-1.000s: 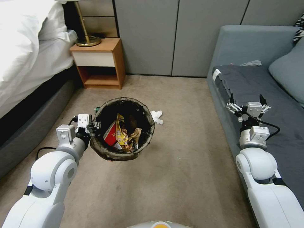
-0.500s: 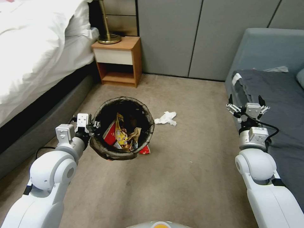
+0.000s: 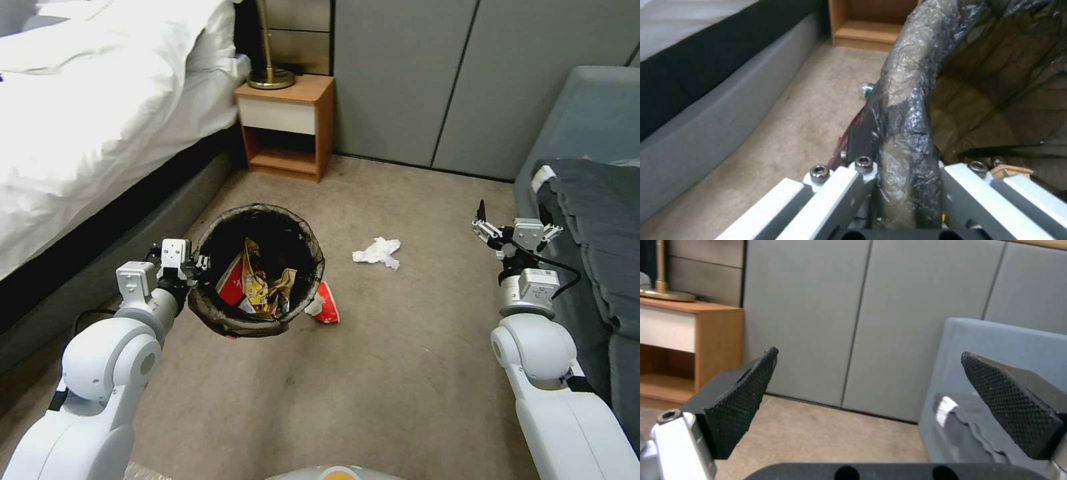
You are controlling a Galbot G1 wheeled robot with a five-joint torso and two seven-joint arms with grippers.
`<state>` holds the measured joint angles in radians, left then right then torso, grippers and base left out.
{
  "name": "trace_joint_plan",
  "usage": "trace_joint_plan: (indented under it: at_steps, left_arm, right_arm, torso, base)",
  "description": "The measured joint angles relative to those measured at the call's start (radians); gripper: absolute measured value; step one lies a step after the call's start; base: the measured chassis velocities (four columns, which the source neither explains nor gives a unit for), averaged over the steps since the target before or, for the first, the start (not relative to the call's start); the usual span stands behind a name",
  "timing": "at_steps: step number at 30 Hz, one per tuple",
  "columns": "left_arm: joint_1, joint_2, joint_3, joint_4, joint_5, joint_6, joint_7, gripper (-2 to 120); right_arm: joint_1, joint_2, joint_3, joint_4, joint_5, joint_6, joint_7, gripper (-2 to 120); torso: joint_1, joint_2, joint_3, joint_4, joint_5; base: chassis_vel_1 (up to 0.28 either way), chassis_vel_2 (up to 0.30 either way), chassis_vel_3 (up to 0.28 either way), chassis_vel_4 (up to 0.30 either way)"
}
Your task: Pick up the trash bin, then pick up the garbage from the floor and place it into the trash bin.
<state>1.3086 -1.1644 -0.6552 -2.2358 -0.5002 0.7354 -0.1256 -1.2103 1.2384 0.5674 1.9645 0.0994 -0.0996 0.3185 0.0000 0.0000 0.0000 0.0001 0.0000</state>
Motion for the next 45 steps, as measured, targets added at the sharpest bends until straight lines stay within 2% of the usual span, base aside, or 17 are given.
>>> trace_joint_plan:
  at_steps: [16,20,23,25,26,29,30,34,35,38,39,40,42,43,45]
  left_arm:
    - [0.000,-0.006,-0.001,0.011,0.007,0.000,-0.012,1]
    - [0.007,-0.005,0.000,0.009,0.009,0.000,-0.004,1]
    - [0.010,-0.005,0.000,0.009,0.014,0.000,-0.007,1]
    - [0.016,-0.005,0.000,0.006,0.016,0.000,-0.007,1]
    - [0.016,-0.005,0.000,0.006,0.016,0.000,-0.007,1]
    - [0.026,-0.005,-0.004,-0.004,0.017,0.000,-0.006,1]
    - [0.026,-0.005,-0.004,-0.004,0.017,0.000,-0.006,1]
    - [0.037,-0.002,-0.009,-0.020,0.017,0.000,0.000,1]
    - [0.037,-0.002,-0.009,-0.020,0.017,0.000,0.000,1]
    - [0.044,0.000,-0.009,-0.023,0.024,0.000,0.010,1]
    - [0.044,0.000,-0.009,-0.023,0.024,0.000,0.010,1]
    - [0.044,0.000,-0.010,-0.023,0.026,0.000,0.011,1]
    - [0.044,0.001,-0.010,-0.024,0.027,0.000,0.013,1]
    - [0.044,0.001,-0.010,-0.024,0.027,0.000,0.013,1]
    - [0.043,0.001,-0.012,-0.025,0.030,0.000,0.017,1]
  right_arm:
    - [-0.007,0.002,-0.006,0.001,-0.001,0.000,0.000,100]
    - [-0.023,-0.015,-0.015,0.028,0.021,-0.017,0.001,100]
    - [-0.021,-0.053,-0.035,0.046,0.058,-0.055,0.003,100]
    - [0.021,-0.134,-0.082,0.049,0.129,-0.108,0.004,100]
    - [0.021,-0.134,-0.082,0.049,0.129,-0.108,0.004,100]
    - [0.182,-0.267,-0.230,0.000,0.387,-0.262,0.034,100]
    - [0.182,-0.267,-0.230,0.000,0.387,-0.262,0.034,100]
    - [0.435,-0.331,-0.434,-0.160,0.630,-0.407,0.003,100]
    - [0.435,-0.331,-0.434,-0.160,0.630,-0.407,0.003,100]
    - [0.634,-0.305,-0.614,-0.335,0.802,-0.516,0.028,100]
    - [0.634,-0.305,-0.614,-0.335,0.802,-0.516,0.028,100]
    - [0.685,-0.282,-0.670,-0.400,0.837,-0.544,0.030,100]
    - [0.763,-0.227,-0.756,-0.524,0.845,-0.567,0.008,100]
    - [0.763,-0.227,-0.756,-0.524,0.845,-0.567,0.008,100]
    - [0.821,-0.146,-0.814,-0.633,0.842,-0.572,-0.007,100]
  torso:
    - [0.000,0.000,0.000,0.0003,0.0000]
    - [0.000,0.000,0.000,-0.0004,0.0000]
    - [0.000,0.000,0.000,-0.0006,0.0001]
    - [0.000,0.000,0.000,-0.0005,0.0004]
    - [0.000,0.000,0.000,-0.0005,0.0004]
    - [0.000,0.000,0.000,0.0002,0.0000]
    - [0.000,0.000,0.000,0.0002,0.0000]
    - [0.000,0.000,0.000,0.0000,0.0004]
    - [0.000,0.000,0.000,0.0000,0.0004]
    - [0.000,0.000,0.000,0.0000,-0.0005]
    - [0.000,0.000,0.000,0.0000,-0.0005]
    - [0.000,0.000,0.000,0.0004,0.0006]
    - [0.000,0.000,0.000,-0.0002,-0.0007]
    - [0.000,0.000,0.000,-0.0002,-0.0007]
    - [0.000,0.000,0.000,-0.0007,0.0001]
  base:
    - [0.045,0.051,0.048,0.052]
    - [0.000,0.000,0.000,0.000]
    - [0.000,0.000,0.000,0.000]
    - [0.000,0.000,0.000,0.000]
    - [0.000,0.000,0.000,0.000]
    - [0.000,0.000,0.000,0.000]
    - [0.000,0.000,0.000,0.000]
    - [0.000,0.000,0.000,0.000]
    - [0.000,0.000,0.000,0.000]
    - [0.000,0.000,0.000,0.000]
    - [0.000,0.000,0.000,0.000]
    - [0.000,0.000,0.000,0.000]
    - [0.000,0.000,0.000,0.000]
    - [0.000,0.000,0.000,0.000]
    - [0.000,0.000,0.000,0.000]
